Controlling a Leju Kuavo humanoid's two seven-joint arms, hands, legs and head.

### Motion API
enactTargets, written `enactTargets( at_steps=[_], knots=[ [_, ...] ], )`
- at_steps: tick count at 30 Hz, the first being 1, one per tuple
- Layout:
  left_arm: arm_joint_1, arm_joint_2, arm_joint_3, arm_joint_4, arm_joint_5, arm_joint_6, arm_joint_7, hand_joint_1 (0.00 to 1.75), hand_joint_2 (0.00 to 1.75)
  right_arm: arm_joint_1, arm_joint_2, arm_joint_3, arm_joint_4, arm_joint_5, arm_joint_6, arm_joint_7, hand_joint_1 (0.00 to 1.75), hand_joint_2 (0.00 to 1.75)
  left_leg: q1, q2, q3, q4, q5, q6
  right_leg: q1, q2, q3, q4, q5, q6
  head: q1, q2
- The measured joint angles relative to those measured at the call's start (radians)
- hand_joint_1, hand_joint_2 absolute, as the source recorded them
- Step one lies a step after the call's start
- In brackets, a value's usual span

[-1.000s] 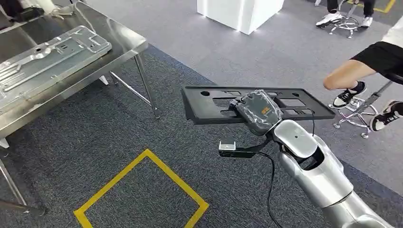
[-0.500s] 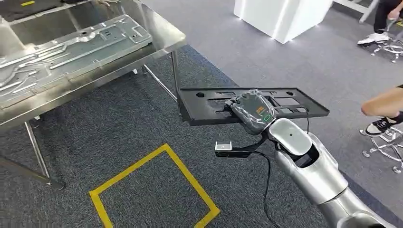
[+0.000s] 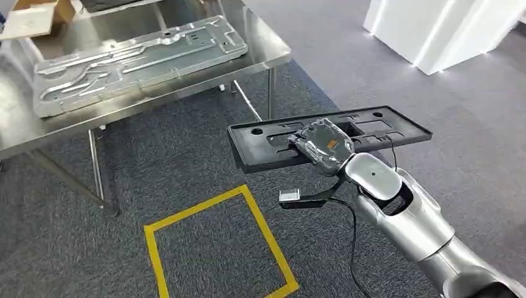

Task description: Take the parts from the cabinet and place them on the table.

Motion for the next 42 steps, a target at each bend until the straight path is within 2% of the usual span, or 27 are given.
enactTargets(
  at_steps=[2,3,4,5,8,9,10,11,13,14,15,17,18,19,20,21,23,24,25,26,28,29,30,31,34,37,42],
  knots=[
    [0.006,0.006,0.0,0.001,-0.003,0.003,-0.002,0.0,1.75,-0.012,0.0,0.018,0.006,0.003,0.014,0.002,1.75,1.75,0.004,0.012,0.063,-0.127,0.078,-0.003,-0.001,-0.027,0.008,0.002,-0.008,0.006,0.0,0.0],
    [0.008,0.008,0.0,0.002,-0.006,0.005,-0.002,0.0,1.75,-0.023,0.0,0.026,0.01,0.007,0.023,0.003,1.75,1.75,0.003,0.034,0.112,-0.22,0.118,-0.002,-0.001,-0.039,0.013,0.003,-0.014,0.012,0.0,0.0],
    [0.007,0.011,0.0,0.004,-0.006,0.006,-0.002,0.0,1.75,-0.036,0.0,0.035,0.014,0.013,0.033,0.004,1.75,1.75,-0.004,0.069,0.135,-0.271,0.112,0.006,0.003,-0.05,0.016,0.005,-0.02,0.019,0.0,0.0],
    [0.008,0.013,0.0,0.005,-0.006,0.006,-0.001,0.0,1.75,-0.052,0.0,0.044,0.023,0.021,0.045,0.006,1.75,1.75,-0.008,0.05,0.138,-0.276,0.118,0.022,0.007,-0.055,0.017,0.008,-0.024,0.026,0.0,0.0],
    [0.01,0.016,0.003,0.007,-0.009,0.006,0.002,0.0,1.75,-0.098,0.002,0.082,0.053,0.019,0.082,0.007,1.75,1.75,-0.016,0.023,0.135,-0.274,0.111,0.044,0.007,-0.08,0.03,-0.001,-0.028,0.041,0.0,0.0],
    [0.011,0.019,0.005,0.007,-0.009,0.006,0.003,0.0,1.75,-0.109,0.002,0.092,0.061,0.016,0.087,0.008,1.75,1.75,-0.003,0.011,0.149,-0.284,0.116,0.055,0.001,-0.069,0.033,-0.001,-0.035,0.051,0.0,0.0],
    [0.01,0.019,0.006,0.009,-0.009,0.006,0.004,0.0,1.75,-0.119,0.002,0.095,0.071,0.012,0.088,0.008,1.75,1.75,-0.004,-0.002,0.151,-0.287,0.116,0.057,-0.004,-0.01,0.027,0.023,-0.049,0.05,0.0,0.0],
    [0.006,0.019,0.006,0.01,-0.01,0.006,0.005,0.0,1.75,-0.128,0.003,0.099,0.078,0.012,0.089,0.01,1.75,1.75,-0.003,-0.011,0.151,-0.287,0.117,0.064,-0.004,0.032,-0.006,0.083,-0.08,0.048,0.0,0.0],
    [-0.002,0.021,0.007,0.01,-0.01,0.006,0.005,0.0,1.75,-0.136,0.003,0.111,0.092,0.011,0.091,0.013,1.75,1.75,-0.004,-0.034,0.153,-0.287,0.115,0.071,-0.004,0.067,-0.099,0.25,-0.143,0.046,0.0,0.0],
    [-0.003,0.021,0.007,0.01,-0.01,0.007,0.005,0.0,1.75,-0.136,0.003,0.115,0.098,0.011,0.092,0.013,1.75,1.75,-0.005,-0.048,0.154,-0.287,0.114,0.072,-0.003,0.07,-0.131,0.299,-0.149,0.047,0.0,0.0],
    [-0.003,0.021,0.008,0.01,-0.01,0.007,0.005,0.0,1.75,-0.136,0.003,0.123,0.105,0.011,0.092,0.013,1.75,1.75,-0.007,-0.066,0.156,-0.286,0.113,0.073,-0.004,0.07,-0.15,0.312,-0.131,0.046,0.0,0.0],
    [-0.001,0.022,0.008,0.012,-0.011,0.007,0.005,0.0,1.75,-0.138,0.003,0.131,0.112,0.01,0.092,0.013,1.75,1.75,-0.008,-0.099,0.164,-0.285,0.111,0.071,-0.004,0.077,-0.119,0.209,-0.037,0.037,0.0,0.0],
    [-0.001,0.022,0.008,0.013,-0.012,0.009,0.005,0.0,1.75,-0.141,0.003,0.136,0.114,0.008,0.092,0.013,1.75,1.75,-0.008,-0.114,0.167,-0.284,0.109,0.069,-0.003,0.095,-0.086,0.121,0.018,0.031,0.0,0.0],
    [0.0,0.021,0.008,0.015,-0.012,0.01,0.005,0.0,1.75,-0.147,0.003,0.141,0.116,0.006,0.092,0.015,1.75,1.75,-0.005,-0.126,0.164,-0.283,0.108,0.067,-0.002,0.142,-0.065,0.048,0.047,0.023,0.0,0.0],
    [-0.002,0.02,0.009,0.017,-0.013,0.011,0.005,0.0,1.75,-0.152,0.005,0.144,0.119,0.003,0.092,0.017,1.75,1.75,-0.011,-0.137,0.158,-0.277,0.106,0.062,-0.004,0.15,-0.051,0.025,0.038,0.021,0.0,0.0],
    [-0.001,0.02,0.01,0.017,-0.013,0.012,0.005,0.0,1.75,-0.157,0.005,0.146,0.12,0.002,0.092,0.017,1.75,1.75,-0.005,-0.146,0.152,-0.279,0.108,0.056,-0.002,0.142,-0.043,0.013,0.025,0.025,0.0,0.0],
    [0.007,0.02,0.014,0.018,-0.014,0.015,0.006,0.0,1.75,-0.165,0.007,0.156,0.122,-0.003,0.092,0.017,1.75,1.75,0.002,-0.17,0.149,-0.287,0.112,0.041,0.005,0.124,-0.041,0.011,0.023,0.021,0.0,0.0],
    [0.008,0.021,0.017,0.018,-0.016,0.015,0.007,0.0,1.75,-0.167,0.007,0.161,0.122,-0.006,0.092,0.018,1.75,1.75,-0.005,-0.182,0.147,-0.287,0.11,0.034,-0.01,0.11,-0.03,-0.005,0.029,0.015,0.0,0.0],
    [0.009,0.02,0.018,0.019,-0.018,0.016,0.008,0.0,1.75,-0.17,0.007,0.165,0.122,-0.008,0.092,0.018,1.75,1.75,-0.007,-0.13,0.149,-0.272,0.102,0.033,-0.005,0.089,-0.02,-0.016,0.032,0.013,0.0,0.0],
    [0.007,0.021,0.019,0.02,-0.018,0.016,0.011,0.0,1.75,-0.172,0.003,0.167,0.123,-0.01,0.092,0.018,1.75,1.75,-0.01,-0.057,0.129,-0.231,0.074,0.023,-0.004,0.077,-0.01,-0.023,0.03,0.008,0.0,0.0],
    [-0.001,0.021,0.023,0.02,-0.019,0.019,0.022,0.0,1.75,-0.177,-0.011,0.172,0.128,-0.02,0.093,0.019,1.75,1.75,0.001,-0.014,0.057,-0.094,0.005,0.009,0.001,0.042,-0.001,-0.023,0.023,-0.001,0.0,0.0],
    [-0.004,0.021,0.024,0.02,-0.019,0.018,0.027,0.0,1.75,-0.178,-0.019,0.176,0.13,-0.027,0.094,0.019,1.75,1.75,0.004,-0.004,0.02,-0.026,-0.019,0.004,0.001,0.022,0.002,-0.022,0.018,0.0,0.0,0.0],
    [-0.004,0.021,0.024,0.02,-0.019,0.018,0.031,0.0,1.75,-0.178,-0.023,0.181,0.131,-0.03,0.094,0.018,1.75,1.75,0.008,-0.001,0.004,-0.003,-0.017,-0.001,-0.001,0.006,0.005,-0.021,0.015,0.002,0.0,0.0],
    [-0.004,0.02,0.025,0.02,-0.02,0.017,0.036,0.0,1.75,-0.178,-0.023,0.186,0.133,-0.034,0.095,0.017,1.75,1.75,0.012,0.003,0.016,-0.031,0.01,-0.007,-0.003,-0.01,0.007,-0.018,0.01,0.007,0.0,0.0],
    [0.0,0.02,0.025,0.02,-0.023,0.016,0.04,0.0,1.75,-0.182,-0.023,0.193,0.134,-0.032,0.09,0.02,1.75,1.75,0.024,0.013,0.141,-0.265,0.118,-0.021,-0.013,-0.029,0.016,0.0,-0.011,0.031,0.0,0.0],
    [0.007,0.016,0.026,0.021,-0.026,0.006,0.043,0.0,1.75,-0.192,-0.019,0.201,0.133,-0.007,0.073,0.035,1.75,1.75,0.014,0.006,0.137,-0.262,0.106,0.01,-0.003,-0.037,0.013,0.007,-0.019,0.048,0.0,0.0],
    [0.006,0.011,0.026,0.022,-0.031,0.003,0.044,0.0,1.75,-0.196,-0.012,0.208,0.134,-0.003,0.071,0.037,1.75,1.75,0.016,0.002,0.134,-0.266,0.11,0.019,-0.006,-0.024,0.022,-0.004,-0.016,0.038,0.0,0.0]
  ],
)
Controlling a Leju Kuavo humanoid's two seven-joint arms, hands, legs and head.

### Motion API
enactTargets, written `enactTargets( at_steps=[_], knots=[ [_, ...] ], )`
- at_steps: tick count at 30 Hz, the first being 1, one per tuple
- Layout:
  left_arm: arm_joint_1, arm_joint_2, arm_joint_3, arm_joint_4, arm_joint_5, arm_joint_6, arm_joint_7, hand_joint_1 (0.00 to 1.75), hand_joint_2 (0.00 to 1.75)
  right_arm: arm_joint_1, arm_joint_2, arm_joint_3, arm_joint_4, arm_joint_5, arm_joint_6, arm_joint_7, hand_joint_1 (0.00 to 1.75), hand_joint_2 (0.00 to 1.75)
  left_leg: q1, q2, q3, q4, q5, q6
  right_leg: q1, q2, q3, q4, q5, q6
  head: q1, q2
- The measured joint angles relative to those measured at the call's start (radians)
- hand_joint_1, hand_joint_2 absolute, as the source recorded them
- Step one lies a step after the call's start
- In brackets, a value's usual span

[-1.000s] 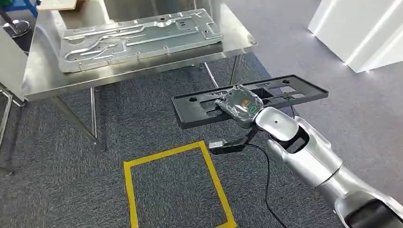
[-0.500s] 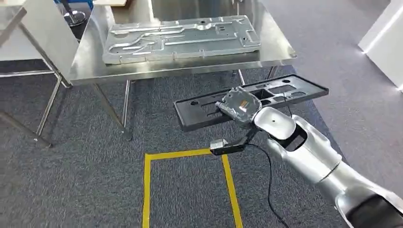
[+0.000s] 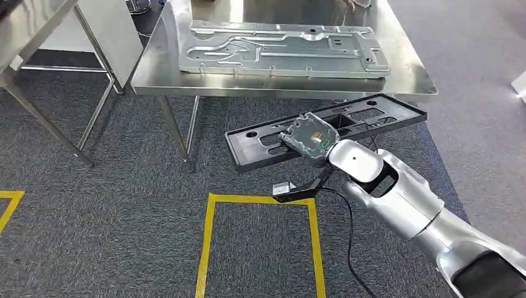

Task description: Take the parts from the cabinet and place them on the table.

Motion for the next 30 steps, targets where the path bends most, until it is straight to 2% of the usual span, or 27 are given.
enactTargets(
  at_steps=[2,5,8,11,21,22,25,27,28,29,30],
  knots=[
    [-0.001,0.0,0.0,0.0,-0.003,0.0,0.0,0.0,1.75,-0.002,0.0,0.001,0.0,-0.004,-0.001,0.0,1.75,1.75,-0.001,-0.002,0.003,0.0,-0.004,0.008,0.0,-0.001,0.007,-0.009,0.0,0.0,0.0,0.0],
    [-0.001,0.0,0.0,0.0,-0.01,-0.004,0.002,0.0,1.75,-0.003,0.0,0.002,-0.002,-0.006,-0.002,-0.002,1.75,1.75,-0.004,-0.004,0.009,0.0,-0.007,0.014,0.0,-0.003,0.016,-0.016,0.0,0.001,0.0,0.0],
    [0.0,0.0,0.0,0.0,-0.01,-0.008,0.003,0.0,1.75,-0.005,0.0,0.007,-0.007,-0.006,-0.002,-0.003,1.75,1.75,-0.005,-0.004,0.01,0.0,-0.008,0.018,-0.001,-0.003,0.016,-0.017,0.002,0.008,0.0,0.0],
    [0.0,0.0,0.0,0.0,-0.011,-0.014,0.0,0.0,1.75,-0.005,0.0,0.013,-0.008,-0.005,-0.002,-0.003,1.75,1.75,-0.006,-0.004,0.01,0.0,-0.007,0.02,-0.002,-0.003,0.016,-0.018,0.003,0.025,0.0,0.0],
    [0.002,0.0,0.0,0.0,-0.024,-0.014,-0.01,0.0,1.75,-0.01,0.0,0.003,-0.015,0.02,-0.022,0.032,1.75,1.75,-0.006,-0.001,0.013,-0.002,-0.004,0.018,0.0,-0.003,0.015,-0.014,0.004,0.029,0.0,0.0],
    [0.002,0.002,0.001,0.0,-0.024,-0.014,-0.011,0.0,1.75,-0.01,0.0,0.001,-0.016,0.029,-0.027,0.037,1.75,1.75,-0.013,-0.001,0.012,0.001,-0.008,0.02,-0.003,-0.003,0.015,-0.018,0.007,0.034,0.0,0.0],
    [0.004,0.004,0.003,0.0,-0.029,-0.014,-0.014,0.0,1.75,-0.01,0.0,-0.005,-0.026,0.049,-0.037,0.047,1.75,1.75,-0.016,-0.002,0.011,0.001,-0.011,0.025,-0.006,-0.004,0.016,-0.018,0.006,0.037,0.0,0.0],
    [0.005,0.005,0.005,0.0,-0.031,-0.014,-0.016,0.0,1.75,-0.01,0.0,-0.021,-0.036,0.055,-0.037,0.05,1.75,1.75,-0.016,-0.003,0.016,-0.009,-0.012,0.032,-0.006,-0.007,0.02,-0.025,0.003,0.045,0.0,0.0],
    [0.008,0.005,0.005,0.0,-0.032,-0.014,-0.018,0.0,1.75,-0.008,0.0,-0.032,-0.042,0.056,-0.037,0.051,1.75,1.75,-0.003,-0.006,0.031,-0.024,-0.005,0.039,-0.013,0.014,0.021,-0.014,-0.003,0.047,0.0,0.0],
    [0.007,0.005,0.005,0.0,-0.032,-0.014,-0.019,0.0,1.75,-0.008,0.0,-0.042,-0.042,0.057,-0.038,0.052,1.75,1.75,-0.005,-0.008,0.036,-0.031,-0.005,0.04,-0.012,0.052,0.004,0.02,-0.024,0.042,0.0,0.0],
    [0.005,0.005,0.005,0.0,-0.032,-0.014,-0.019,0.0,1.75,-0.01,0.001,-0.05,-0.043,0.058,-0.039,0.053,1.75,1.75,-0.005,-0.008,0.038,-0.031,-0.005,0.044,-0.012,0.074,-0.032,0.086,-0.058,0.037,0.0,0.0]
  ],
)
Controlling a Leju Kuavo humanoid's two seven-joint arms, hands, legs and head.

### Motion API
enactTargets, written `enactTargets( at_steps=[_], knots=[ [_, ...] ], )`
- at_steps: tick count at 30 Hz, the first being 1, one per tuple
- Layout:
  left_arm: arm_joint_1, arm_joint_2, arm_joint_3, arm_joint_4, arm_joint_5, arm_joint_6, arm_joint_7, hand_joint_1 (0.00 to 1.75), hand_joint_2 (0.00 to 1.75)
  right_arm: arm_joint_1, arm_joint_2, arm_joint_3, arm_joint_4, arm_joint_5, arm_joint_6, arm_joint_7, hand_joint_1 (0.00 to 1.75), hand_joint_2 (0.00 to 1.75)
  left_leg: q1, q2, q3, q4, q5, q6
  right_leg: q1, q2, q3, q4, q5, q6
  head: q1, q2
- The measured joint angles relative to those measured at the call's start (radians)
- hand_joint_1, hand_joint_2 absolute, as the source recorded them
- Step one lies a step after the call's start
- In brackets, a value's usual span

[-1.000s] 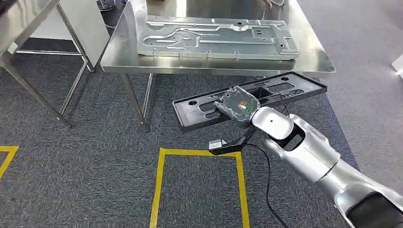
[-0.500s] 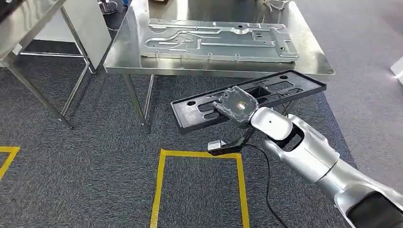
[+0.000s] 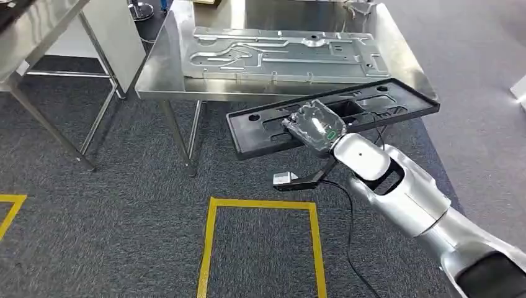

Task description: Take the parts from the cabinet and place them on the table.

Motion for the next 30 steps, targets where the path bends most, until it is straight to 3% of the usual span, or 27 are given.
enactTargets(
  at_steps=[2,3,4,5,7,9,11,12,13,14,15,17,18,19,20,22,23,24,27,29,30],
  knots=[
    [-0.007,0.0,0.0,0.0,0.0,0.0,-0.002,0.0,1.75,0.007,0.003,-0.002,-0.002,0.002,-0.001,0.0,1.75,1.75,-0.002,0.0,0.002,0.0,-0.004,0.003,0.004,0.019,-0.091,0.163,-0.06,-0.003,0.0,0.0],
    [-0.008,0.0,0.0,0.0,-0.001,0.001,-0.004,0.0,1.75,0.014,0.003,-0.002,-0.002,0.002,-0.001,0.0,1.75,1.75,-0.003,-0.005,0.005,0.0,-0.006,0.002,0.004,0.02,-0.122,0.208,-0.062,-0.004,0.0,0.0],
    [-0.007,0.0,0.001,0.0,-0.002,0.001,-0.005,0.0,1.75,0.019,0.003,-0.003,-0.002,0.003,-0.001,0.0,1.75,1.75,-0.003,-0.01,0.009,0.001,-0.009,-0.001,0.003,0.02,-0.128,0.2,-0.036,-0.006,0.0,0.0],
    [-0.007,0.0,0.001,0.0,-0.002,0.001,-0.005,0.0,1.75,0.02,0.003,-0.004,-0.002,0.003,-0.001,0.0,1.75,1.75,-0.003,-0.015,0.013,0.003,-0.013,-0.005,0.002,0.02,-0.115,0.152,0.007,-0.008,0.0,0.0],
    [-0.005,0.0,0.002,0.0,-0.003,0.001,-0.005,0.0,1.75,0.02,0.003,-0.013,-0.006,0.007,-0.001,0.0,1.75,1.75,-0.002,-0.021,0.024,0.009,-0.025,-0.015,0.001,0.017,-0.046,-0.016,0.113,-0.015,0.0,0.0],
    [-0.004,0.0,0.003,0.0,-0.003,0.001,-0.007,0.0,1.75,0.016,0.005,-0.018,-0.01,0.011,-0.001,-0.002,1.75,1.75,-0.009,-0.023,0.018,0.018,-0.035,-0.03,0.011,0.015,-0.024,-0.076,0.094,-0.026,0.0,0.0],
    [-0.003,0.0,0.008,0.0,-0.003,0.001,-0.008,0.0,1.75,0.02,0.005,-0.019,-0.016,0.014,0.0,-0.002,1.75,1.75,-0.007,-0.023,0.02,0.007,-0.034,-0.043,0.016,0.015,-0.026,-0.068,0.089,-0.036,-0.001,0.0],
    [-0.004,0.0,0.011,0.0,-0.003,0.001,-0.008,0.0,1.75,0.019,0.005,-0.019,-0.018,0.014,0.0,-0.002,1.75,1.75,-0.006,-0.023,0.025,0.004,-0.036,-0.05,0.017,0.016,-0.023,-0.07,0.087,-0.043,0.0,0.0],
    [-0.004,0.0,0.011,0.0,-0.003,0.001,-0.008,0.0,1.75,0.021,0.005,-0.019,-0.024,0.014,0.0,-0.002,1.75,1.75,-0.003,-0.02,0.028,0.01,-0.043,-0.057,0.006,0.013,-0.01,-0.082,0.089,-0.053,-0.001,0.0],
    [-0.004,0.0,0.013,0.0,-0.002,0.0,-0.008,0.0,1.75,0.02,-0.001,-0.019,-0.028,0.014,0.001,-0.002,1.75,1.75,-0.004,-0.006,0.021,0.039,-0.055,-0.062,0.009,0.009,0.003,-0.088,0.084,-0.06,0.0,0.0],
    [-0.006,0.0,0.015,0.0,-0.002,0.001,-0.008,0.0,1.75,0.017,-0.004,-0.019,-0.03,0.014,0.001,-0.002,1.75,1.75,-0.004,0.001,-0.009,0.096,-0.081,-0.064,0.011,0.005,0.01,-0.088,0.079,-0.068,0.0,0.0],
    [-0.005,0.0,0.017,0.0,-0.002,0.003,-0.008,0.0,1.75,0.02,-0.008,-0.019,-0.03,0.016,0.001,-0.002,1.75,1.75,-0.004,0.004,-0.102,0.255,-0.136,-0.068,0.018,0.002,0.023,-0.088,0.065,-0.076,0.0,0.0],
    [-0.004,0.0,0.018,0.0,-0.002,0.002,-0.009,0.0,1.75,0.023,-0.008,-0.019,-0.03,0.016,0.002,-0.002,1.75,1.75,-0.004,0.004,-0.138,0.305,-0.14,-0.068,0.021,0.002,0.031,-0.088,0.058,-0.077,0.0,0.0],
    [-0.002,0.0,0.018,0.0,-0.002,0.002,-0.008,0.0,1.75,0.025,-0.008,-0.019,-0.03,0.016,0.002,-0.002,1.75,1.75,-0.004,0.004,-0.155,0.309,-0.12,-0.068,0.023,0.002,0.041,-0.088,0.05,-0.077,0.0,0.0],
    [-0.001,0.0,0.018,0.0,-0.003,0.002,-0.008,0.0,1.75,0.026,-0.008,-0.019,-0.03,0.016,0.002,-0.003,1.75,1.75,-0.004,0.004,-0.148,0.269,-0.078,-0.065,0.024,0.002,0.052,-0.088,0.041,-0.076,0.0,0.0],
    [0.0,0.0,0.018,0.0,-0.002,0.002,-0.008,0.0,1.75,0.025,-0.009,-0.019,-0.03,0.016,0.002,-0.002,1.75,1.75,-0.006,0.004,-0.085,0.1,0.04,-0.054,0.026,0.002,0.082,-0.088,0.018,-0.072,0.0,0.0],
    [0.002,0.002,0.018,0.0,-0.002,0.002,-0.008,0.0,1.75,0.025,-0.009,-0.019,-0.03,0.016,0.002,-0.002,1.75,1.75,-0.01,-0.001,-0.063,0.045,0.056,-0.045,0.024,0.0,0.089,-0.09,0.007,-0.071,0.0,0.0],
    [0.002,0.001,0.018,0.0,-0.002,0.002,-0.008,0.0,1.75,0.022,-0.008,-0.019,-0.03,0.016,0.002,-0.002,1.75,1.75,-0.017,0.0,-0.049,0.032,0.039,-0.043,0.033,0.006,0.09,-0.089,0.001,-0.062,0.0,0.0],
    [0.002,0.003,0.018,0.0,-0.002,0.002,-0.008,0.0,1.75,0.026,-0.008,-0.019,-0.033,0.016,0.003,-0.003,1.75,1.75,-0.02,0.001,-0.038,0.015,0.019,-0.021,0.026,0.007,0.103,-0.09,0.01,-0.04,0.0,0.0],
    [0.002,0.003,0.018,0.0,-0.002,0.0,-0.009,0.0,1.75,0.026,-0.008,-0.019,-0.035,0.018,0.002,-0.002,1.75,1.75,-0.013,-0.007,-0.005,-0.007,0.014,-0.012,0.022,0.01,0.076,-0.026,0.022,-0.033,0.0,0.0],
    [0.001,0.003,0.018,0.0,-0.002,0.0,-0.01,0.0,1.75,0.023,-0.008,-0.019,-0.036,0.019,0.002,-0.002,1.75,1.75,-0.011,-0.006,0.007,-0.011,0.008,-0.006,0.023,0.015,0.039,0.034,0.019,-0.032,0.0,0.0]
  ],
)
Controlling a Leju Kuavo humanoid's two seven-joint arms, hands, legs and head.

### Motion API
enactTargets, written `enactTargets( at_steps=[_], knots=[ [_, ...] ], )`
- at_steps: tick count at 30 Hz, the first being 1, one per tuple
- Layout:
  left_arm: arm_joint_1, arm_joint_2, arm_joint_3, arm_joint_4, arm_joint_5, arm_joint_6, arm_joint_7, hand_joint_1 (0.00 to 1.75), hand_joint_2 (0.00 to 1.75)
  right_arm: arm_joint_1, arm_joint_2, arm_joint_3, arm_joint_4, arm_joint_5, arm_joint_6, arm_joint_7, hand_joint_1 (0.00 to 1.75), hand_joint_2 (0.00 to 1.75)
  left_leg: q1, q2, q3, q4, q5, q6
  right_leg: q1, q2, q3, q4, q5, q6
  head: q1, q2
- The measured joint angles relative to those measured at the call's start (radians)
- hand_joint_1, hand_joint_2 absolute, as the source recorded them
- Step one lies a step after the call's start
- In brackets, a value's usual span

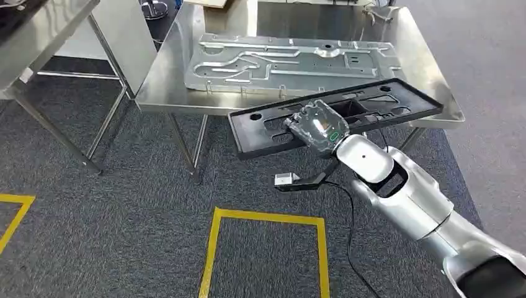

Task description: Take the parts from the cabinet and place them on the table.

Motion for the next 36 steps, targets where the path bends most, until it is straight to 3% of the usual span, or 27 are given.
enactTargets(
  at_steps=[2,3,4,5,6,7,8,9,10,11,15,17,18,19,21,22,23,24,25,27,28,29,30,32,34,36],
  knots=[
    [-0.004,0.0,0.0,0.0,0.0,0.0,-0.001,0.0,1.75,0.003,0.012,0.0,0.0,0.004,-0.001,0.002,1.75,1.75,0.001,-0.002,0.02,-0.002,-0.016,0.004,-0.004,0.003,-0.1,0.129,-0.052,0.006,0.0,0.0],
    [-0.004,0.001,0.0,0.0,-0.001,0.0,-0.002,0.0,1.75,0.008,0.015,0.0,0.0,0.007,-0.002,0.002,1.75,1.75,0.001,-0.004,0.03,-0.001,-0.027,0.004,-0.007,0.003,-0.14,0.164,-0.085,0.007,0.0,0.0],
    [-0.003,0.001,0.0,0.0,-0.003,0.001,-0.002,0.0,1.75,0.011,0.016,0.0,0.0,0.009,-0.002,0.003,1.75,1.75,0.001,-0.009,0.045,-0.001,-0.037,0.002,-0.01,0.002,-0.165,0.165,-0.095,0.007,0.0,0.0],
    [-0.002,0.001,0.0,0.0,-0.006,0.002,-0.002,0.0,1.75,0.013,0.017,0.0,0.0,0.012,-0.002,0.003,1.75,1.75,0.002,-0.012,0.06,-0.001,-0.048,0.0,-0.012,0.002,-0.171,0.139,-0.08,0.008,0.0,0.0],
    [-0.001,0.001,0.0,0.0,-0.007,0.003,-0.002,0.0,1.75,0.014,0.017,0.0,0.0,0.018,-0.002,0.006,1.75,1.75,0.002,-0.013,0.076,-0.001,-0.06,-0.002,-0.012,0.002,-0.165,0.086,-0.038,0.008,0.0,0.0],
    [-0.001,0.001,0.0,0.0,-0.008,0.004,-0.001,0.0,1.75,0.013,0.017,0.0,0.0,0.027,-0.002,0.011,1.75,1.75,0.003,-0.014,0.094,-0.001,-0.073,-0.006,-0.012,0.001,-0.151,0.01,0.03,0.006,0.0,0.0],
    [0.0,0.001,0.0,0.0,-0.01,0.004,-0.001,0.0,1.75,0.014,0.017,0.0,0.0,0.042,-0.004,0.02,1.75,1.75,0.003,-0.014,0.108,-0.001,-0.087,-0.012,-0.011,-0.006,-0.137,-0.066,0.118,0.003,0.0,0.0],
    [0.0,0.003,0.001,0.0,-0.013,0.005,-0.001,0.0,1.75,0.02,0.019,0.0,0.001,0.067,-0.009,0.037,1.75,1.75,-0.001,-0.014,0.118,0.008,-0.101,-0.021,-0.004,-0.009,-0.138,-0.102,0.151,-0.002,0.0,0.0],
    [0.001,0.005,0.001,0.0,-0.016,0.005,-0.001,0.0,1.75,0.023,0.022,-0.001,0.002,0.092,-0.013,0.052,1.75,1.75,-0.001,-0.016,0.116,0.003,-0.109,-0.03,-0.002,-0.008,-0.133,-0.094,0.125,-0.012,0.001,0.0],
    [0.001,0.006,0.001,0.0,-0.018,0.007,-0.001,0.0,1.75,0.027,0.024,-0.002,0.0,0.103,-0.016,0.057,1.75,1.75,-0.001,-0.013,0.117,-0.001,-0.116,-0.035,0.001,-0.005,-0.132,-0.094,0.14,-0.016,0.0,0.0],
    [0.001,0.007,0.001,0.0,-0.019,0.007,-0.001,0.0,1.75,0.028,0.024,-0.002,0.0,0.107,-0.017,0.058,1.75,1.75,-0.001,-0.013,0.12,-0.003,-0.117,-0.036,0.001,-0.005,-0.131,-0.094,0.14,-0.017,0.0,0.0],
    [0.002,0.008,0.001,0.001,-0.025,0.01,-0.002,0.0,1.75,0.038,0.024,-0.007,0.0,0.125,-0.02,0.066,1.75,1.75,-0.002,-0.01,0.128,0.017,-0.104,-0.046,0.001,-0.002,-0.123,-0.098,0.13,-0.028,0.0,0.0],
    [0.001,0.012,0.001,0.001,-0.029,0.013,-0.001,0.0,1.75,0.046,0.023,-0.013,-0.004,0.138,-0.022,0.07,1.75,1.75,0.003,-0.005,0.121,0.037,-0.111,-0.053,-0.002,-0.004,-0.103,-0.106,0.123,-0.041,0.0,0.0],
    [-0.004,0.013,0.002,0.001,-0.031,0.012,-0.002,0.0,1.75,0.051,0.01,-0.022,-0.009,0.154,-0.025,0.078,1.75,1.75,0.003,0.008,0.047,0.165,-0.134,-0.06,0.0,-0.005,-0.086,-0.11,0.108,-0.055,0.0,0.0],
    [-0.001,0.015,0.004,0.001,-0.033,0.011,-0.003,0.0,1.75,0.066,0.006,-0.025,-0.013,0.16,-0.025,0.083,1.75,1.75,0.003,0.009,-0.041,0.276,-0.199,-0.066,0.005,-0.005,-0.067,-0.11,0.089,-0.059,0.0,0.0],
    [0.001,0.016,0.005,0.002,-0.035,0.011,-0.003,0.0,1.75,0.075,0.006,-0.025,-0.013,0.162,-0.025,0.084,1.75,1.75,0.003,0.009,-0.068,0.292,-0.221,-0.063,0.007,-0.004,-0.056,-0.11,0.079,-0.059,0.0,0.0],
    [0.002,0.017,0.005,0.002,-0.038,0.011,-0.003,0.0,1.75,0.083,0.006,-0.026,-0.014,0.162,-0.025,0.085,1.75,1.75,0.003,0.009,-0.08,0.273,-0.218,-0.059,0.009,-0.003,-0.041,-0.11,0.068,-0.059,0.0,0.0],
    [0.004,0.017,0.005,0.002,-0.039,0.011,-0.004,0.0,1.75,0.087,0.006,-0.026,-0.014,0.162,-0.025,0.085,1.75,1.75,0.002,0.009,-0.078,0.232,-0.195,-0.057,0.01,-0.002,-0.027,-0.11,0.057,-0.059,0.0,0.0],
    [0.004,0.018,0.005,0.002,-0.039,0.011,-0.004,0.0,1.75,0.088,0.006,-0.027,-0.014,0.163,-0.025,0.085,1.75,1.75,0.001,0.009,-0.065,0.156,-0.133,-0.047,0.012,-0.002,-0.009,-0.109,0.044,-0.058,0.0,0.0],
    [0.009,0.023,0.006,0.002,-0.039,0.011,-0.004,0.0,1.75,0.088,0.006,-0.029,-0.016,0.166,-0.025,0.089,1.75,1.75,-0.008,0.002,-0.055,0.028,0.027,-0.032,0.016,-0.001,0.011,-0.105,0.024,-0.053,0.001,0.0],
    [0.011,0.023,0.007,0.003,-0.039,0.011,-0.004,0.0,1.75,0.09,0.006,-0.029,-0.017,0.169,-0.024,0.09,1.75,1.75,-0.012,0.004,-0.051,0.032,0.005,-0.03,0.017,0.006,0.012,-0.108,0.016,-0.046,0.0,0.0],
    [0.013,0.023,0.007,0.003,-0.039,0.011,-0.003,0.0,1.75,0.093,0.006,-0.029,-0.021,0.171,-0.022,0.088,1.75,1.75,-0.017,0.001,-0.041,0.03,0.016,-0.025,0.016,0.007,0.017,-0.111,0.01,-0.037,0.0,0.0],
    [0.012,0.024,0.007,0.003,-0.04,0.011,-0.002,0.0,1.75,0.098,0.006,-0.03,-0.025,0.172,-0.021,0.089,1.75,1.75,-0.015,0.003,-0.043,0.021,0.014,-0.016,0.013,0.008,0.025,-0.102,0.014,-0.035,0.0,0.0],
    [0.009,0.024,0.008,0.003,-0.04,0.011,-0.002,0.0,1.75,0.102,0.006,-0.038,-0.031,0.174,-0.019,0.09,1.75,1.75,-0.008,0.002,-0.009,0.004,0.013,-0.007,0.009,0.008,0.019,-0.081,0.01,-0.026,0.0,0.0],
    [0.006,0.024,0.008,0.003,-0.04,0.011,-0.003,0.0,1.75,0.101,0.011,-0.044,-0.034,0.174,-0.019,0.09,1.75,1.75,-0.008,0.0,0.005,-0.001,0.006,0.003,0.007,0.01,-0.039,0.023,-0.003,-0.018,0.0,0.0],
    [0.004,0.024,0.008,0.003,-0.04,0.011,-0.003,0.0,1.75,0.108,0.018,-0.045,-0.035,0.175,-0.018,0.09,1.75,1.75,-0.007,0.001,0.021,-0.001,-0.009,0.003,0.0,0.01,-0.129,0.148,-0.06,-0.01,0.0,0.0]
  ],
)
